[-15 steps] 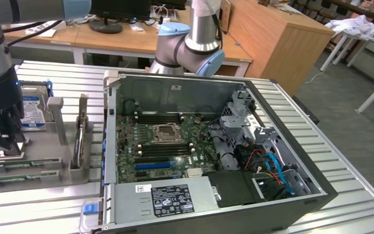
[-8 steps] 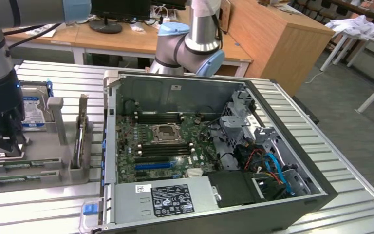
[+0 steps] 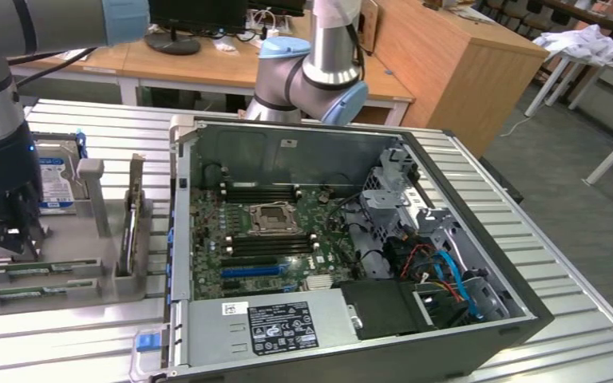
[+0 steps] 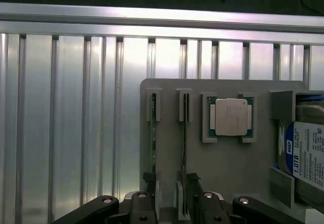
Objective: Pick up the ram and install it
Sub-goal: 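Pick up the ram and move it above insertion slot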
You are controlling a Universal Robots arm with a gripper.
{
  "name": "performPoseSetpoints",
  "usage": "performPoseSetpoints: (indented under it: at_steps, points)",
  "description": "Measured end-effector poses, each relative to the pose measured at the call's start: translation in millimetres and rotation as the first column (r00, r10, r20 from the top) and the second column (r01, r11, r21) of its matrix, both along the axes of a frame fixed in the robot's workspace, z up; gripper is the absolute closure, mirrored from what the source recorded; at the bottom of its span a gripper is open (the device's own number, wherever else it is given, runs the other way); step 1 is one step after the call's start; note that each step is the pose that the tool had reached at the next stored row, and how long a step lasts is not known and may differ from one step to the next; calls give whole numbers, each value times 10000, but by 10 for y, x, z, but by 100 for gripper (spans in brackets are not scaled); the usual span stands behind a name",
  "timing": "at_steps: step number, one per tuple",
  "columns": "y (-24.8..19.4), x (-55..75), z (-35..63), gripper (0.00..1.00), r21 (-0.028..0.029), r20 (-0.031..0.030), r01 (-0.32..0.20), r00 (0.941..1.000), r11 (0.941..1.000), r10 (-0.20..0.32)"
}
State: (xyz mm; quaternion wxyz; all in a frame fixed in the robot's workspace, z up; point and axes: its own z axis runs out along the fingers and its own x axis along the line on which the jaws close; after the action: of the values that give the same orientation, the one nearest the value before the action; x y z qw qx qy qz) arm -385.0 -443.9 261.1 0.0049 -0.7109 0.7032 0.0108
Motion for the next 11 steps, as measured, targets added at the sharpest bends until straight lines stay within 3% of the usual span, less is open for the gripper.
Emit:
performPoseSetpoints:
  at_steps: [11]
  points:
    - [0, 0, -50, 63, -1, 3, 0, 10000, 10000, 0]
